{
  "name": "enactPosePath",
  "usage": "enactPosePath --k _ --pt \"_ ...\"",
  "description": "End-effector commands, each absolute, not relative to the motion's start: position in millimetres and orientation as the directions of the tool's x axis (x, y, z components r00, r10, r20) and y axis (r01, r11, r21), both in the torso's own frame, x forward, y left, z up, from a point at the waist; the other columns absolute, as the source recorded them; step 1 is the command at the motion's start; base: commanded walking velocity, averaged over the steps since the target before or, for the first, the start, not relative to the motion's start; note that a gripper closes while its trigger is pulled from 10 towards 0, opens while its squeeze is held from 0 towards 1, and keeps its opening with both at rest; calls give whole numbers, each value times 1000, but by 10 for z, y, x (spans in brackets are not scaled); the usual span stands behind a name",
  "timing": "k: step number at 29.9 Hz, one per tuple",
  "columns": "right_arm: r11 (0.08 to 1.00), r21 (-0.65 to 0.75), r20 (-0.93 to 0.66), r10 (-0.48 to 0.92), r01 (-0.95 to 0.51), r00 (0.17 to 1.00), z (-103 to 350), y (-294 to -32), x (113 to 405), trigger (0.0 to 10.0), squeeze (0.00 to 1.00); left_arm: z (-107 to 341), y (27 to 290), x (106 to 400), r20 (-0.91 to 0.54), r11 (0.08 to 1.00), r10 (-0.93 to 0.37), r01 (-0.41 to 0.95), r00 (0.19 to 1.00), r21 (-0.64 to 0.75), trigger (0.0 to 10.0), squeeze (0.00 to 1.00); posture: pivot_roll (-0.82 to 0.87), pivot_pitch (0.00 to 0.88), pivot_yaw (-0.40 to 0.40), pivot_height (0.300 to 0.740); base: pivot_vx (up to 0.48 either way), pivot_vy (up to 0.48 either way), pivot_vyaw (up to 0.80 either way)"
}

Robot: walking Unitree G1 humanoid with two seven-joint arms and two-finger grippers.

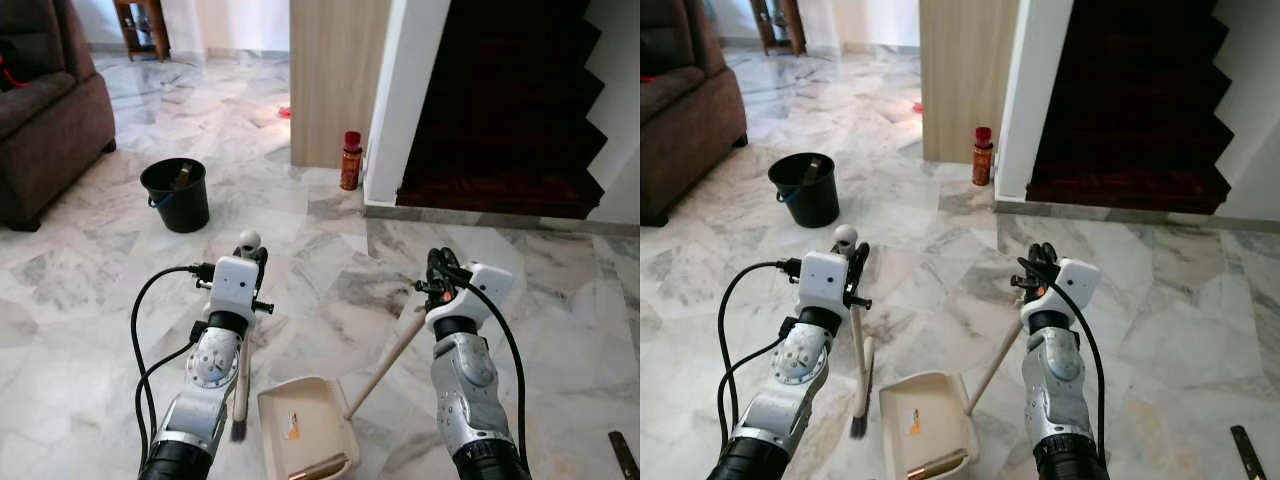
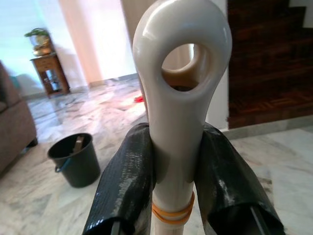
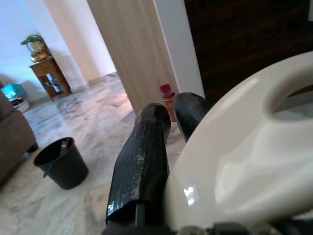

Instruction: Sweep floor

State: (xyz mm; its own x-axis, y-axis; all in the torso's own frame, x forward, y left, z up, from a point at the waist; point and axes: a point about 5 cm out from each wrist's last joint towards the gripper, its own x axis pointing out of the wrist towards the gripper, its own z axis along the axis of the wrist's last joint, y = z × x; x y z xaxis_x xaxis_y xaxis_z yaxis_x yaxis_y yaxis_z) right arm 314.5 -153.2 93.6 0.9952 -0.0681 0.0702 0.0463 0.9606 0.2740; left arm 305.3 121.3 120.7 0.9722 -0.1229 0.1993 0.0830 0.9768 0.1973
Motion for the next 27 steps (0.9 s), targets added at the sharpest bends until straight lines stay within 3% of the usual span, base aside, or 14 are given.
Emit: enactPosePath --k 1,5,16,24,27 --pt "966 255 131 -67 32 989 1087 -1550 3180 10000 0 1356 1194 3072 266 975 -124 67 956 213 10000 0 28 0 -20 740 319 0 0" --pt "967 254 133 -56 21 990 1092 -1542 3187 10000 0 1366 1195 3081 266 974 -124 66 956 217 10000 0 33 0 -20 740 317 0 800" --pt "966 257 123 -60 26 991 1073 -1539 3179 10000 0 1384 1214 3101 270 971 -115 51 956 232 10000 0 38 0 -22 740 317 0 0" --pt "969 246 140 -55 19 989 1113 -1547 3192 10000 0 1376 1205 3106 263 972 -111 49 958 231 10000 0 42 0 -24 740 319 0 739" --pt "966 258 132 -57 21 990 1102 -1536 3191 10000 0 1379 1210 3107 264 972 -110 48 958 230 10000 0 44 0 -24 740 319 0 0"
